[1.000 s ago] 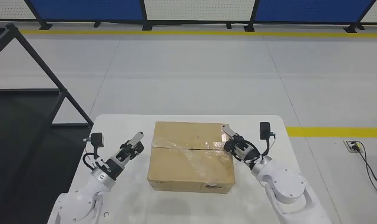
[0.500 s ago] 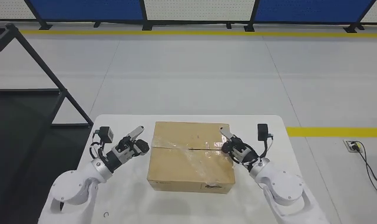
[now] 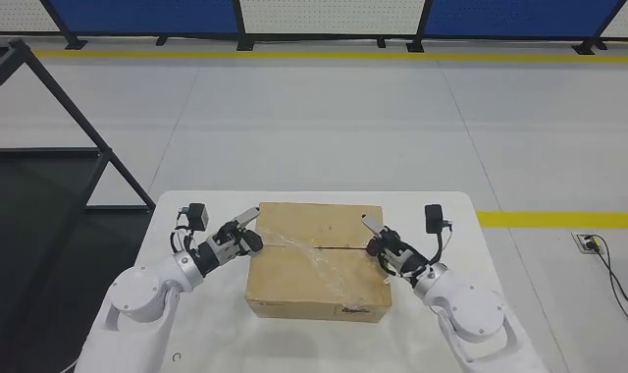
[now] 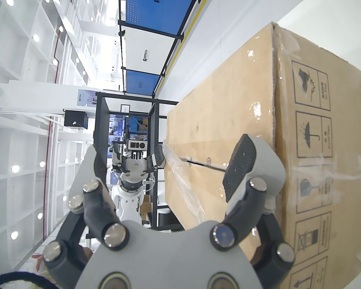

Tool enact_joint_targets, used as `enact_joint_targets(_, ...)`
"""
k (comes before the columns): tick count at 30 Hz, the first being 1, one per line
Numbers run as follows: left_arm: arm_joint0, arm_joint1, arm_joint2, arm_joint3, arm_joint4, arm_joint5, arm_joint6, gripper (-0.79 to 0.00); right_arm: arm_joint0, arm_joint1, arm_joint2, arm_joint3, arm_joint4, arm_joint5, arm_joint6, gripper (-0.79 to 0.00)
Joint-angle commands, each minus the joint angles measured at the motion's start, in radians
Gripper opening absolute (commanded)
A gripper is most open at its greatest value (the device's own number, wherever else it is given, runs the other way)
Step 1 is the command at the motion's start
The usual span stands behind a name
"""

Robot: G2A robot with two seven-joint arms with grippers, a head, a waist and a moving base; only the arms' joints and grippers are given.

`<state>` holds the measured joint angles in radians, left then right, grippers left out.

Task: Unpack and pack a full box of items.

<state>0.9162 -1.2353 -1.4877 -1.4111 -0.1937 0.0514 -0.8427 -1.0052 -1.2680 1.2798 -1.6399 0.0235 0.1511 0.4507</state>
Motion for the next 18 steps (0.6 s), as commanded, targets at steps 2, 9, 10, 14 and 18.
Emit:
enact_joint_targets(2,-0.002,0.003,0.004,0.007,0.001,0.0,0.0,0.0,-0.014,0.004,0.013,-0.021,-0.003,-0.008,0.015,0.0)
enact_joint_targets(9,0.009,0.009,0.007,-0.001,-0.008,-0.016,-0.003,0.0,-0.11,0.03,0.11,-0.143,0.006,-0.016,0.175,0.0)
enact_joint_targets(10,0.011,0.01,0.007,-0.005,-0.01,-0.017,-0.003,0.0,-0.132,0.035,0.13,-0.167,0.002,-0.017,0.207,0.0)
enact_joint_targets(14,0.018,0.014,0.008,-0.014,-0.015,-0.024,0.0,0.0,-0.233,0.058,0.219,-0.264,0.005,-0.028,0.368,0.0)
enact_joint_targets(18,0.021,0.017,0.012,-0.019,-0.019,-0.028,0.003,0.0,-0.305,0.072,0.283,-0.334,-0.008,-0.034,0.435,0.0)
